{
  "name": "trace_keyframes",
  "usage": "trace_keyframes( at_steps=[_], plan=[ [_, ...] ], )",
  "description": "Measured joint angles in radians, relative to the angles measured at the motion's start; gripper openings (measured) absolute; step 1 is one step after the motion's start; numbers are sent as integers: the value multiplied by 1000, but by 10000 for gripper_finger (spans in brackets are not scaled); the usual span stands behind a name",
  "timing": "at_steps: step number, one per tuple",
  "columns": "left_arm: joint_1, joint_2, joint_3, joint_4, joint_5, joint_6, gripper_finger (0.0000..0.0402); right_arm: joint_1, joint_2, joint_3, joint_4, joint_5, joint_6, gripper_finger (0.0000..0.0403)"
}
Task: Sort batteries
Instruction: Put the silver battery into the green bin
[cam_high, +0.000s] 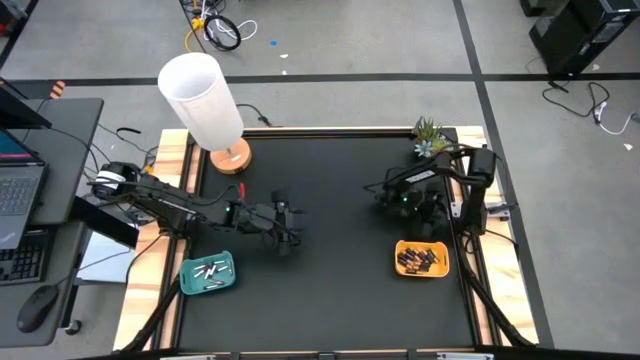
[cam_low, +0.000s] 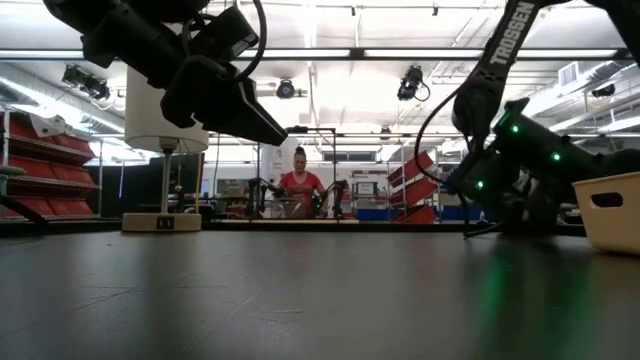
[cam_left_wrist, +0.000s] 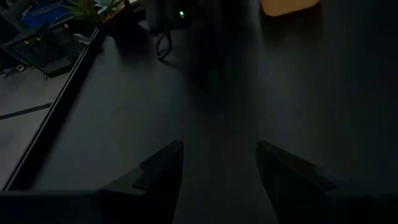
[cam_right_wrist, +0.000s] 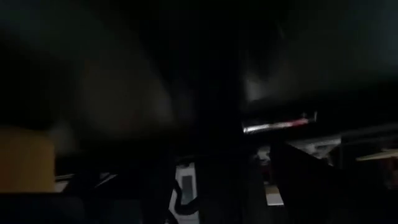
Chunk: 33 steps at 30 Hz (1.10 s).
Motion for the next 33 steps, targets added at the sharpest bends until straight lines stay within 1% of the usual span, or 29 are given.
trace_keyframes(
  at_steps=[5, 9, 14, 21, 23, 28, 31, 33],
  plan=[
    [0, 0, 0, 6, 0, 0, 218, -19, -25, -9, -42, -9, 86, 219],
    [0, 0, 0, 5, 0, -1, 218, -43, -24, -46, -18, 31, 136, 198],
    [0, 0, 0, 4, 8, 6, 218, -86, -24, -47, 10, 54, 121, 189],
    [0, 0, 0, 1, 16, 21, 218, -93, -24, -40, 84, 60, -3, 192],
    [0, 0, 0, -2, 17, 21, 218, -85, -24, -37, 81, 78, -23, 195],
    [0, 0, 0, 6, 18, 27, 218, -85, -24, -29, 87, 120, -20, 216],
    [0, 0, 0, 6, 19, 27, 218, -108, -24, -29, 84, 115, -16, 233],
    [0, 0, 0, 1, 19, 27, 218, -140, -24, -30, 62, 95, 44, 241]
  ],
)
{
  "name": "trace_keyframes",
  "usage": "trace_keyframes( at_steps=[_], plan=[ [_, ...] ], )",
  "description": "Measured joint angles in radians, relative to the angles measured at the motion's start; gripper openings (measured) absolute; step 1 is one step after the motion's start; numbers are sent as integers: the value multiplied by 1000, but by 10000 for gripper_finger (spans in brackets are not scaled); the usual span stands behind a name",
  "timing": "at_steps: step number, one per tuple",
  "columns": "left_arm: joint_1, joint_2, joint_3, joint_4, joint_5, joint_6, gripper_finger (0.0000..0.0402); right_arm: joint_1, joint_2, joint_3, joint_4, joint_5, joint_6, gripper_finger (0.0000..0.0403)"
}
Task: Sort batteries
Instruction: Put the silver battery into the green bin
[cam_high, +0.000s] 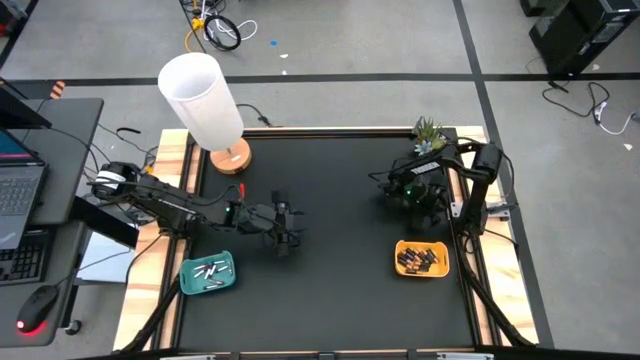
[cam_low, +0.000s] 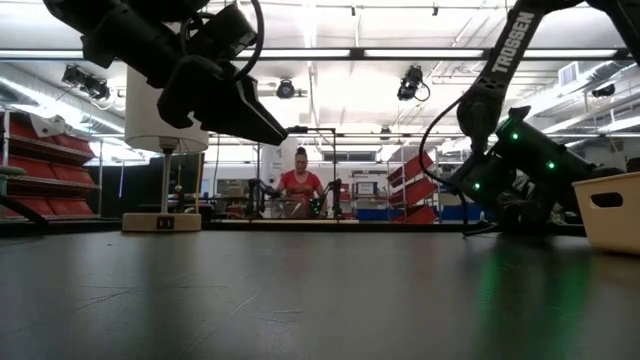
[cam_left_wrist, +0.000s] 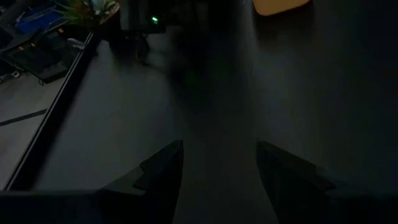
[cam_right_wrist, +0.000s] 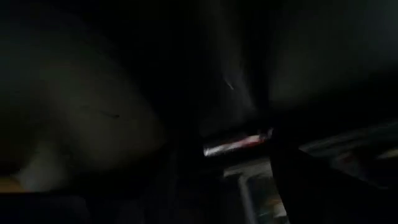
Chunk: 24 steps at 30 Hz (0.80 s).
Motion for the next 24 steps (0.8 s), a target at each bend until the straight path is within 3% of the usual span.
trace_keyframes(
  at_steps=[5, 10, 15, 21, 24],
  plan=[
    [-5, 0, 0, -14, 0, -5, 218, -57, 0, -3, -14, -18, 97, 241],
    [-6, 0, 0, -30, 1, -13, 218, -101, 0, -14, 53, -100, 102, 231],
    [-10, 0, 0, -78, 1, -24, 218, -136, 0, -20, 41, -95, 117, 229],
    [-11, 0, 0, -76, 1, -23, 218, -72, -27, 26, 33, -83, 124, 225],
    [-10, 0, 0, -72, 0, -22, 218, -31, -64, 46, 46, -152, 124, 222]
  ],
)
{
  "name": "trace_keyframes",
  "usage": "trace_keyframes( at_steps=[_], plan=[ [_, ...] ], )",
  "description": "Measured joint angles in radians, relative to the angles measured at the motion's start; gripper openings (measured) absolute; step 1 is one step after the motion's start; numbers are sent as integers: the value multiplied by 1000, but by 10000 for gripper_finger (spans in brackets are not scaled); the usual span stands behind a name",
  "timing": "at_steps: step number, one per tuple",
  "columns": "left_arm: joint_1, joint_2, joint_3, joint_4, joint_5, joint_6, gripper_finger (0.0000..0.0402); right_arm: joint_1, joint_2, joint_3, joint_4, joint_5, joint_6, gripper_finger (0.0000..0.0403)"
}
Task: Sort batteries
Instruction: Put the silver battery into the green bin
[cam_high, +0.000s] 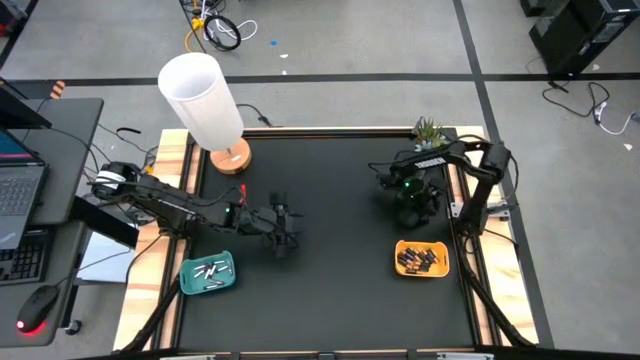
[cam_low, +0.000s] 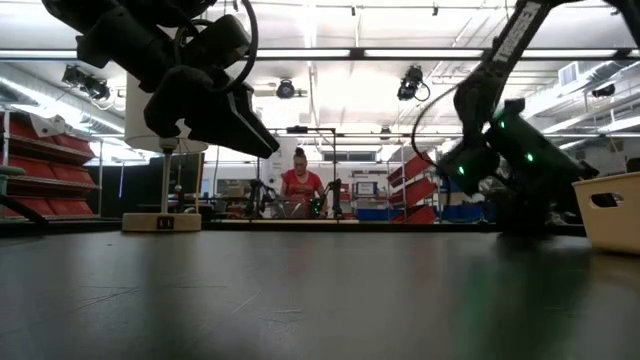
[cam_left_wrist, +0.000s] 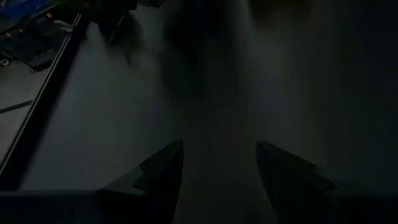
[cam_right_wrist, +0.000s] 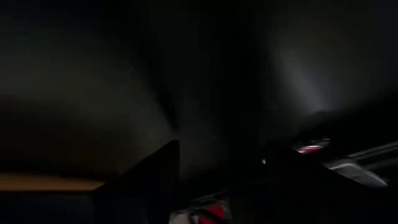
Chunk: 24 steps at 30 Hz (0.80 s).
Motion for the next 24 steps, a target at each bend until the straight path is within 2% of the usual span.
trace_keyframes(
  at_steps=[4, 8, 14, 24],
  plan=[
    [0, 0, 0, 6, 0, 0, 218, 11, -50, 10, -11, 10, 32, 221],
    [0, 0, 0, 17, 0, 0, 218, -31, -93, -6, -7, 31, 85, 221],
    [-2, 0, 0, 12, 0, 0, 218, -112, -101, -46, -4, 48, 158, 214],
    [-2, 0, 0, 19, 0, 16, 218, -153, -101, -119, 24, 50, 210, 208]
  ],
)
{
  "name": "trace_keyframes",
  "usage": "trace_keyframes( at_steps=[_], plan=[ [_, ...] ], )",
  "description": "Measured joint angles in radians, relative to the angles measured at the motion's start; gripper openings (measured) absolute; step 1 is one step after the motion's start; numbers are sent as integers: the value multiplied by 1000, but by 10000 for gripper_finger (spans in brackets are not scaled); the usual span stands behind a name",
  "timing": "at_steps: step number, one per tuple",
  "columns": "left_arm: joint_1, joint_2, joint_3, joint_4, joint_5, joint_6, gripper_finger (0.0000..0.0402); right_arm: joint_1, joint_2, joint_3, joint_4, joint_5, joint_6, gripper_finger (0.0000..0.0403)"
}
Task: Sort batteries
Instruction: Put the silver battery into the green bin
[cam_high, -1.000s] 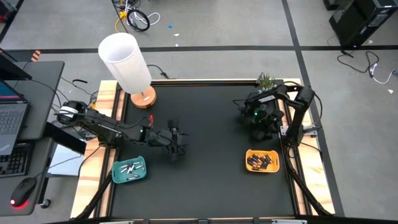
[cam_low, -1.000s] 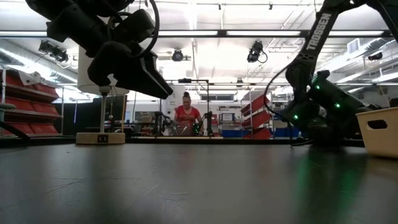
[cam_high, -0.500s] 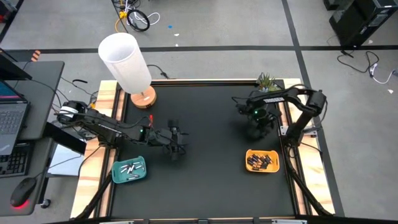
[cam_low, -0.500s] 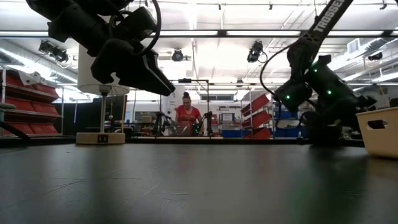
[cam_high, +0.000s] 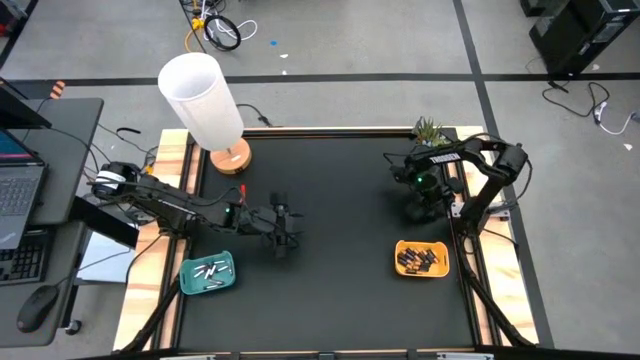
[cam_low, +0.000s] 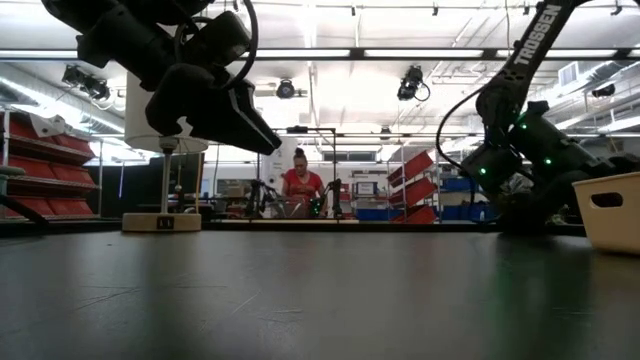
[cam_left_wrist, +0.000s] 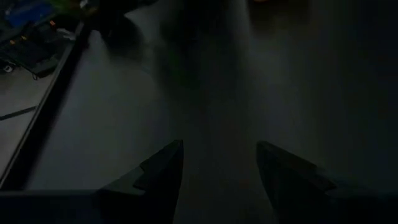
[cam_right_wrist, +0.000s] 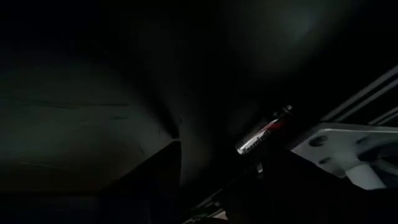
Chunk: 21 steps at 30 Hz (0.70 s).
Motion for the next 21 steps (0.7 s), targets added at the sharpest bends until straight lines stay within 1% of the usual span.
trace_keyframes(
  at_steps=[5, 10, 21],
  plan=[
    [0, 0, 0, 72, 0, 3, 218, -42, -1, -37, 31, -13, 18, 208],
    [-3, 0, 0, 88, 0, -5, 218, -94, -1, -52, 47, -15, 39, 205],
    [-7, 0, 0, 76, 0, -17, 218, -75, -1, -52, 64, -6, 12, 195]
  ],
)
